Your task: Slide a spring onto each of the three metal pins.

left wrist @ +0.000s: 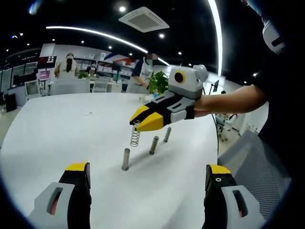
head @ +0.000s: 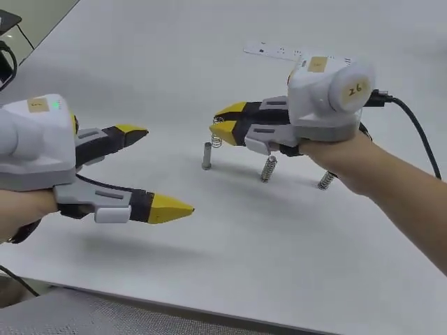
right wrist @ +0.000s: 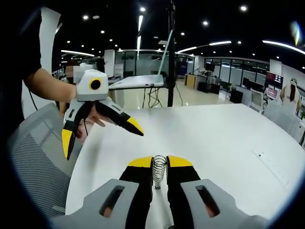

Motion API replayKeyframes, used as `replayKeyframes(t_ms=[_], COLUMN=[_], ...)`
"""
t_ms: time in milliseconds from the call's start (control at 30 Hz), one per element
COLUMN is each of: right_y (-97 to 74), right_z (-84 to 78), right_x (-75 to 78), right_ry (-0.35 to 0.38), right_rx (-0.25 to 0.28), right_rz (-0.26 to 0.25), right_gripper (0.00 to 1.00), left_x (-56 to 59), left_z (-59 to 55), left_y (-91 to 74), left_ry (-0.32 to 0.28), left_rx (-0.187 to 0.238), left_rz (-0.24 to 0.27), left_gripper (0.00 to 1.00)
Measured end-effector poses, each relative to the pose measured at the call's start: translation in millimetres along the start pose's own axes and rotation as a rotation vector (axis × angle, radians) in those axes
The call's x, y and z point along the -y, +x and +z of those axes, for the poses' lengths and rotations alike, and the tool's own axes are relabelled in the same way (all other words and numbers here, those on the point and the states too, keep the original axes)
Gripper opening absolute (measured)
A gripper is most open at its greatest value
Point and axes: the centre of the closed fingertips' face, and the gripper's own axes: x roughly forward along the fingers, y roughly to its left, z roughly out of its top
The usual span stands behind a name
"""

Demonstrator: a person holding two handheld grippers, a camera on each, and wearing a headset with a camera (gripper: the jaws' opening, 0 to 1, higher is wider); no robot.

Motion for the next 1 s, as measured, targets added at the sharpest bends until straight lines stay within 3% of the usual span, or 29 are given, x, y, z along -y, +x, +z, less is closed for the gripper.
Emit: replayKeyframes(t_ms=[667, 1000], right_y=[14.3, 21.8], right_z=[-5.9, -17.8], right_x=[2.1, -2.4], right_ry=[0.030, 0.029], right_rx=[-0.011, -0.043], right_rz=[0.009, 0.019], right_gripper=[0.08, 0.08], left_x=[-2.9, -5.8], left_z=[2.4, 1.8], left_y=[-0.8, -2.7], left_ry=[-0.004, -0.008], left_rx=[0.007, 0.007], left_rz=[0.008, 0.012], left_gripper=[0.97, 0.96])
